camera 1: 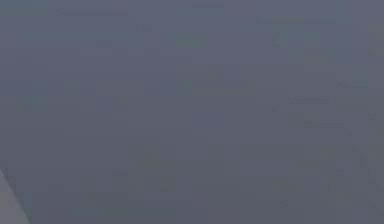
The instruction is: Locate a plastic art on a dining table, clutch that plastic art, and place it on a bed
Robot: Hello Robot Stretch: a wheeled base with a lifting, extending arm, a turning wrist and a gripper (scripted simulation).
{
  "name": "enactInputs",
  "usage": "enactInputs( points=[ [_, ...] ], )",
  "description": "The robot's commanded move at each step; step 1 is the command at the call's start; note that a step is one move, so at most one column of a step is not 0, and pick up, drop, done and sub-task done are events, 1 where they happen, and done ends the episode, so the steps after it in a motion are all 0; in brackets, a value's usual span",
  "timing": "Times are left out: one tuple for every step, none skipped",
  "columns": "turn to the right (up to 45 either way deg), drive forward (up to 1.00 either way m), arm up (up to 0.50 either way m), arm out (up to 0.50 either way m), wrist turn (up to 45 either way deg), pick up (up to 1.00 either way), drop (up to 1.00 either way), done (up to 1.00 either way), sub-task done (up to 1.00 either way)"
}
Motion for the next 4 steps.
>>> enactInputs(
  points=[
    [45.0, 0.00, 0.00, 0.00, 0.0, 0.00, 0.00, 0.00, 0.00],
    [45.0, 0.00, 0.00, 0.00, 0.0, 0.00, 0.00, 0.00, 0.00],
    [45.0, 0.00, 0.00, 0.00, 0.0, 0.00, 0.00, 0.00, 0.00],
    [39.0, 0.00, 0.00, 0.00, 0.0, 0.00, 0.00, 0.00, 0.00]
  ],
)
